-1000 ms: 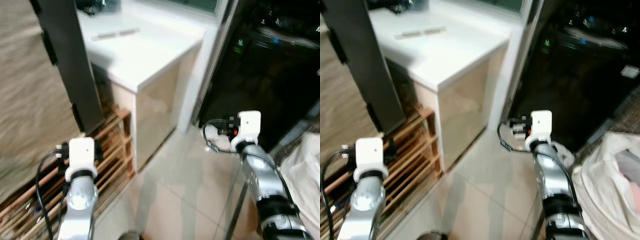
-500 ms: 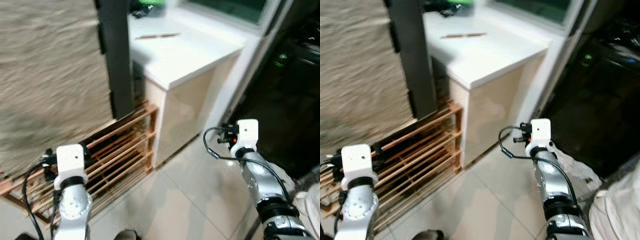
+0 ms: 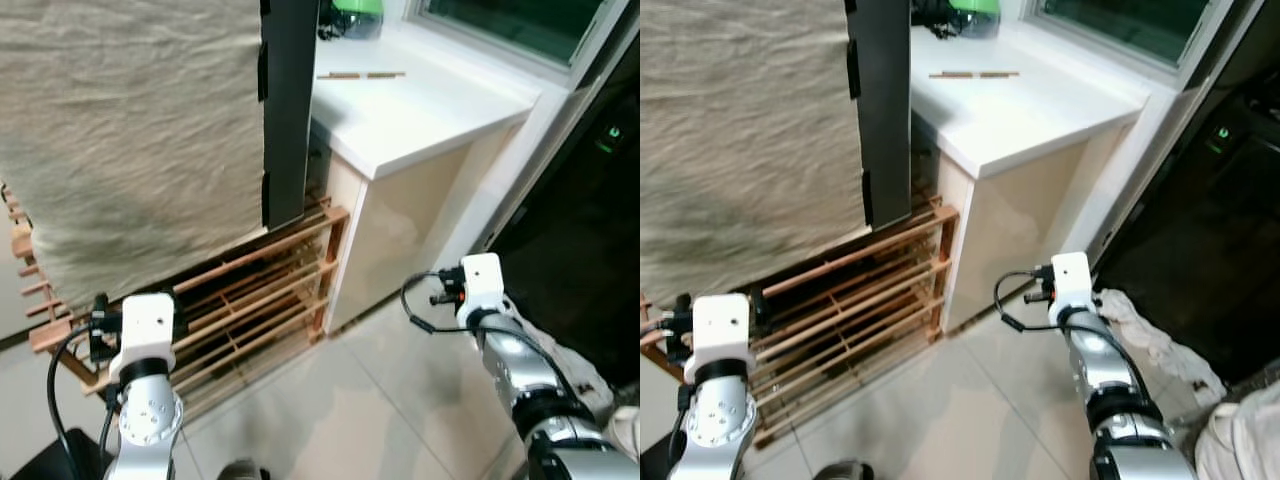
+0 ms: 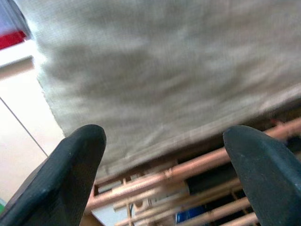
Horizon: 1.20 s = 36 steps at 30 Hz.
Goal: Clothes washing
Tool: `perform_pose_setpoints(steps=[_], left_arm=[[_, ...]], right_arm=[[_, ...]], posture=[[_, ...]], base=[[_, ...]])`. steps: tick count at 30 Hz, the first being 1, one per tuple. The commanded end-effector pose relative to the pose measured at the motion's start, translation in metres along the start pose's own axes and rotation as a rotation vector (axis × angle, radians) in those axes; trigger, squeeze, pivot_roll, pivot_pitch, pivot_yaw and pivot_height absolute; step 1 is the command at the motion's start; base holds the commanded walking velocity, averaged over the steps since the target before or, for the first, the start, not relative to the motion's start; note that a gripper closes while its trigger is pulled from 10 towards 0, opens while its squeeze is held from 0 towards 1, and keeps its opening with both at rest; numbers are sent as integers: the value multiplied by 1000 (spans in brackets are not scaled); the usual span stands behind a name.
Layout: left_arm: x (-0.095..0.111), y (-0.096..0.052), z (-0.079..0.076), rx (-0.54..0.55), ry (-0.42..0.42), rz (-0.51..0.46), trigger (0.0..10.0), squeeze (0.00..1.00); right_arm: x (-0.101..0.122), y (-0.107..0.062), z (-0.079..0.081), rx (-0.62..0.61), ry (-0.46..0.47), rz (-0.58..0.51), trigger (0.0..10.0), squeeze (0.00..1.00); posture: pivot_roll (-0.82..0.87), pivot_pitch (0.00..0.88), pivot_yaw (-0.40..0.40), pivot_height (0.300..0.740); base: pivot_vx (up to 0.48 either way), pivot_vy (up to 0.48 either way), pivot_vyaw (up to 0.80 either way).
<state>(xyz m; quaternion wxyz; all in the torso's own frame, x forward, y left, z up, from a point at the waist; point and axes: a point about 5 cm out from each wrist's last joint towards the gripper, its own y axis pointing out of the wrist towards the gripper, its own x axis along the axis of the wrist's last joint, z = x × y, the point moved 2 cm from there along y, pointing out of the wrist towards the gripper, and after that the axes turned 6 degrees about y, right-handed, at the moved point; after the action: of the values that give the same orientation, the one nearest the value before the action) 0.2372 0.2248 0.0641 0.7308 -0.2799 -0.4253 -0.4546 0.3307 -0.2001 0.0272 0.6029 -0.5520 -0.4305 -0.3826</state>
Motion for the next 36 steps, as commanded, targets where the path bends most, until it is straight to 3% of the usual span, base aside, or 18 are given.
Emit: perform_pose_setpoints(steps=[1,7,8,14,21,36], left_arm=[[-5,-5,-4,-18,7,2,10000,0],[-11,-8,-6,-12,24,25,10000,0],[-12,-7,-6,-9,28,26,10000,0],[-12,-8,-6,-8,29,25,10000,0],[-13,-8,-8,-7,25,29,10000,0],[-10,-6,-9,-14,31,8,10000,0]], right_arm=[[1,1,-1,-3,-14,-1,10000,0],[-3,1,-4,-36,-28,22,10000,0],[-5,1,-4,-44,-22,29,10000,1000],[-4,3,2,-2,23,27,10000,1000],[0,4,-2,-24,28,5,10000,1000],[1,4,-4,-19,-4,12,10000,1000]], posture=[[41,0,-104,740],[44,0,-110,740],[45,0,-112,740],[48,0,-116,740],[45,0,-117,740],[33,0,-114,740]], base=[[0,0,0],[0,0,0],[0,0,0],[0,0,0],[0,0,0],[0,0,0]])
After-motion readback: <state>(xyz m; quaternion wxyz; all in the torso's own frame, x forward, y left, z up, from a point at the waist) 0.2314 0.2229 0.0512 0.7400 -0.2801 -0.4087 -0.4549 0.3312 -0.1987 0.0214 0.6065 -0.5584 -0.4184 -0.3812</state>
